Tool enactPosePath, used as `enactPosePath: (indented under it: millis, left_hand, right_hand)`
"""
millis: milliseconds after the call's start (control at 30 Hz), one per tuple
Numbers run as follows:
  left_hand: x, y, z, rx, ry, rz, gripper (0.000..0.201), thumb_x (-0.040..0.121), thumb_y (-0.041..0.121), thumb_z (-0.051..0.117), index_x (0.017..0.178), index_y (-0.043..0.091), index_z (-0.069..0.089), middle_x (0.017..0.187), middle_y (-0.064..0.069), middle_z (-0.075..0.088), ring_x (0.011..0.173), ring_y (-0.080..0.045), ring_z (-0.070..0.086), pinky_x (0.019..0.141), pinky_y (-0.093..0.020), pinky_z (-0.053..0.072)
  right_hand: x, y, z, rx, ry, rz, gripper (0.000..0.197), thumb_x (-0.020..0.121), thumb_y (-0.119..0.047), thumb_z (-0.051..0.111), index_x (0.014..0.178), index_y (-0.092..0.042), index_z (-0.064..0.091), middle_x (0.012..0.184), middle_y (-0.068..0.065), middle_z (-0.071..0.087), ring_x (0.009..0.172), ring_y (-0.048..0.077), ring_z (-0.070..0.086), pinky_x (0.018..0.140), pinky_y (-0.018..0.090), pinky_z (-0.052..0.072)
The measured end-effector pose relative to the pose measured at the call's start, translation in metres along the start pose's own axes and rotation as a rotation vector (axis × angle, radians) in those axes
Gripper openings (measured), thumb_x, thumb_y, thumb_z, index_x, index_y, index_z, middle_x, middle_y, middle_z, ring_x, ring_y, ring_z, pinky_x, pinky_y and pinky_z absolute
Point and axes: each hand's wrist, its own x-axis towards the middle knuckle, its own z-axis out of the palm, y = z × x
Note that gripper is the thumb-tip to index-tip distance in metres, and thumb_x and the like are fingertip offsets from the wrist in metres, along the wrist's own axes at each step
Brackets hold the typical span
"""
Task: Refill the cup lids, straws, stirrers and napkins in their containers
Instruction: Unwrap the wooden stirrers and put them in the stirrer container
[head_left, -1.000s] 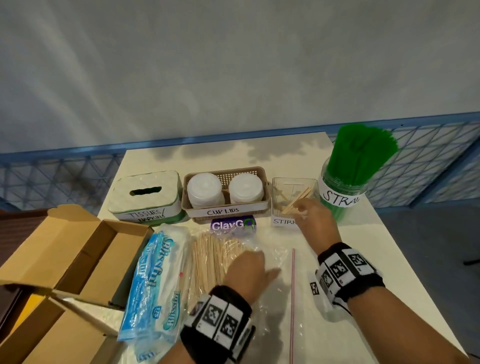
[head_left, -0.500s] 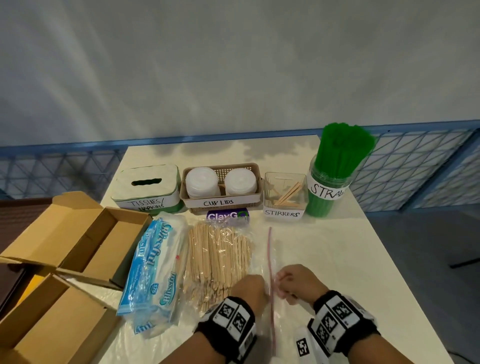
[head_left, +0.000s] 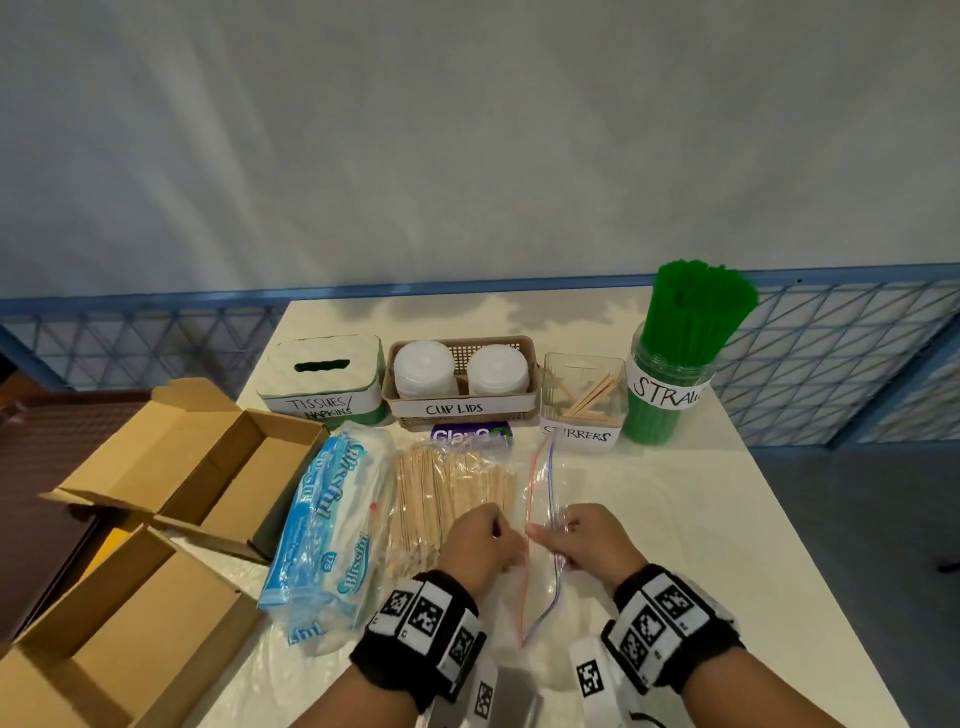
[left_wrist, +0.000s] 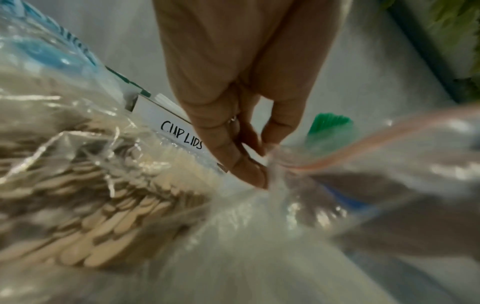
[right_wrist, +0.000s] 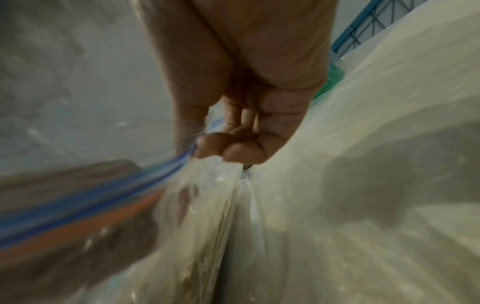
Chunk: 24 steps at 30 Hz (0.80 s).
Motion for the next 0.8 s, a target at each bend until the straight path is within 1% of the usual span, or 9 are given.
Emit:
enactPosePath:
  millis: [67, 167, 300, 433, 533, 600, 667, 733, 800]
  left_hand:
    - [-0.002, 0.001, -0.009, -0.136, 0.112, -0.055, 0.023, 0.087, 0.006, 0.056, 0.069, 0.014, 0.044, 0.068, -0.001, 0.059, 0.060, -0.014, 0.055, 0.057, -0.018, 0.047]
    - [-0.001, -0.002, -0.033, -0.379, 0.218, -0.109, 0.022, 0.085, -0.003, 0.054, 0.071, 0.010, 0.043, 0.069, -0.008, 0.063, 0.066, -0.024, 0.063, 0.070, -0.037, 0.054]
    - [0.004, -0.010, -0.058, -0.594, 0.326, -0.168, 0.024, 0.085, -0.011, 0.044, 0.083, 0.013, 0.042, 0.065, -0.010, 0.049, 0.053, -0.021, 0.047, 0.052, -0.029, 0.042]
    - [0.006, -0.013, -0.055, -0.614, 0.294, -0.257, 0.009, 0.095, 0.010, 0.038, 0.094, 0.014, 0.046, 0.070, -0.006, 0.047, 0.052, -0.014, 0.042, 0.045, -0.024, 0.034]
    - [0.003, -0.012, -0.047, -0.412, 0.148, -0.211, 0.027, 0.090, 0.035, 0.058, 0.096, 0.009, 0.054, 0.082, -0.005, 0.058, 0.067, -0.015, 0.053, 0.054, -0.025, 0.042]
    - [0.004, -0.010, -0.043, -0.172, 0.134, -0.112, 0.019, 0.084, 0.027, 0.067, 0.082, 0.011, 0.057, 0.077, -0.002, 0.058, 0.072, -0.016, 0.055, 0.062, -0.026, 0.045]
    - [0.009, -0.014, -0.040, -0.027, 0.203, -0.073, 0.016, 0.085, 0.016, 0.063, 0.075, 0.013, 0.051, 0.075, -0.002, 0.054, 0.073, -0.017, 0.052, 0.066, -0.027, 0.043]
    - [0.013, -0.015, -0.038, -0.070, 0.251, -0.114, 0.016, 0.087, 0.007, 0.054, 0.076, 0.014, 0.045, 0.081, -0.006, 0.054, 0.073, -0.017, 0.051, 0.063, -0.024, 0.040]
    - [0.018, -0.017, -0.037, -0.328, 0.269, -0.198, 0.018, 0.087, -0.001, 0.048, 0.078, 0.013, 0.044, 0.082, -0.011, 0.054, 0.068, -0.017, 0.052, 0.062, -0.025, 0.043]
  right_hand:
    - [0.003, 0.002, -0.001, -0.029, 0.045, -0.016, 0.038, 0.076, -0.017, 0.076, 0.053, -0.011, 0.047, 0.047, -0.001, 0.047, 0.040, 0.005, 0.046, 0.043, 0.015, 0.040]
    - [0.002, 0.012, -0.011, -0.050, 0.074, -0.001, 0.042, 0.078, -0.010, 0.074, 0.052, -0.014, 0.042, 0.044, 0.001, 0.046, 0.036, 0.008, 0.044, 0.042, 0.017, 0.039]
    - [0.001, 0.022, -0.019, -0.146, 0.076, 0.060, 0.036, 0.077, -0.008, 0.075, 0.058, -0.014, 0.044, 0.048, -0.004, 0.047, 0.051, 0.020, 0.044, 0.055, 0.026, 0.035]
    - [-0.006, -0.011, -0.007, -0.224, 0.361, -0.282, 0.023, 0.077, -0.013, 0.074, 0.082, -0.014, 0.052, 0.067, -0.001, 0.050, 0.054, 0.011, 0.046, 0.057, 0.013, 0.038]
    - [-0.011, -0.048, 0.019, -0.274, 0.083, -0.310, 0.012, 0.086, -0.013, 0.063, 0.077, -0.019, 0.057, 0.067, -0.003, 0.057, 0.055, 0.004, 0.052, 0.068, 0.022, 0.052]
    - [-0.010, -0.058, 0.035, -0.383, -0.116, -0.203, 0.012, 0.091, -0.013, 0.055, 0.081, -0.017, 0.058, 0.076, 0.003, 0.061, 0.063, 0.009, 0.058, 0.079, 0.034, 0.052]
    - [-0.003, -0.058, 0.045, -0.576, -0.174, -0.132, 0.018, 0.094, -0.015, 0.048, 0.103, -0.004, 0.060, 0.101, 0.013, 0.063, 0.091, 0.022, 0.062, 0.087, 0.033, 0.045]
    - [0.006, -0.051, 0.051, -0.724, -0.198, -0.060, 0.039, 0.095, -0.023, 0.048, 0.127, -0.001, 0.046, 0.127, 0.015, 0.052, 0.118, 0.027, 0.049, 0.096, 0.029, 0.038]
    - [0.017, -0.045, 0.056, -0.745, -0.191, -0.010, 0.045, 0.092, -0.028, 0.052, 0.130, -0.004, 0.043, 0.130, 0.014, 0.050, 0.121, 0.028, 0.047, 0.096, 0.030, 0.039]
